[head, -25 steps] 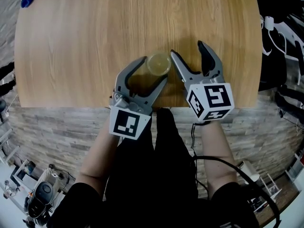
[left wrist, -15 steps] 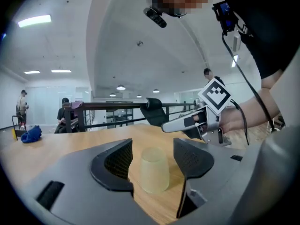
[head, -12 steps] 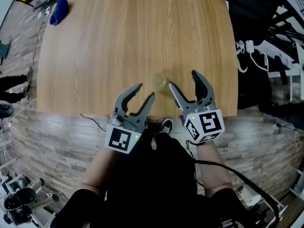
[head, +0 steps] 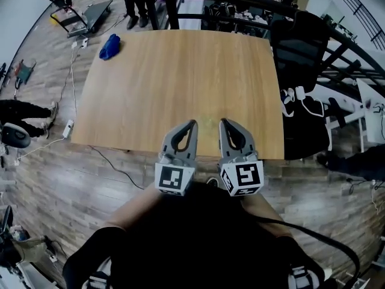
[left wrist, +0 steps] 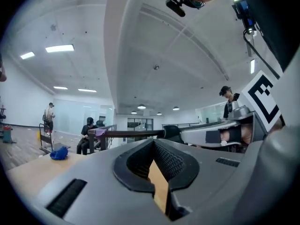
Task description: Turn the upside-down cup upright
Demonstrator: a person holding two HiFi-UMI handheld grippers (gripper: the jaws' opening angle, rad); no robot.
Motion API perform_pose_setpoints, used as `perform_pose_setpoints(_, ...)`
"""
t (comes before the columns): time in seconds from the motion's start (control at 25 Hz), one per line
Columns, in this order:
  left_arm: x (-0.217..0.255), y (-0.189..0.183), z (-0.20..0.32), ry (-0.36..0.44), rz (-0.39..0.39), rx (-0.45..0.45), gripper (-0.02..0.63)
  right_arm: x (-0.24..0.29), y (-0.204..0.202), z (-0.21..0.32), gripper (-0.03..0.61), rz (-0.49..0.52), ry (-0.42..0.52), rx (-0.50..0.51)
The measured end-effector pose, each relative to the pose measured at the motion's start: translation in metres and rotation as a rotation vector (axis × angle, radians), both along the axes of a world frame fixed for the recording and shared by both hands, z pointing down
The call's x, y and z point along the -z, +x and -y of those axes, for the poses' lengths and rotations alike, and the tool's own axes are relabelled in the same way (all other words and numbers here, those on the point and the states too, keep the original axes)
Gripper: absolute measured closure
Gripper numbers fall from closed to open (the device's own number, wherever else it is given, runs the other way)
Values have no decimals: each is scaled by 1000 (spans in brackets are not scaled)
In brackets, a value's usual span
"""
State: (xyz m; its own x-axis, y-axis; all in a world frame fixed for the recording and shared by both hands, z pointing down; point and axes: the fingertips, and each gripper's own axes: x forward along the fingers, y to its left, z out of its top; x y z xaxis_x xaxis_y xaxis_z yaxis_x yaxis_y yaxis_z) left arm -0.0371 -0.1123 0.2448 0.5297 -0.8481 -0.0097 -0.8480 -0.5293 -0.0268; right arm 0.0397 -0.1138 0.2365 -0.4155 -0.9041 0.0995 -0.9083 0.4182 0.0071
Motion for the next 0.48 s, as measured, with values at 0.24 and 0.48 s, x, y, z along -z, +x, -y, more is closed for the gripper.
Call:
perform_pose_setpoints(0.24, -2, -5, -9, -73, -26, -3, 604, -5, -16, -18, 565, 1, -36, 22)
perform_pose_setpoints(0.48, 6, 4, -8, -61, -24, -22, 604, 1, -23, -21, 566, -6, -33, 37)
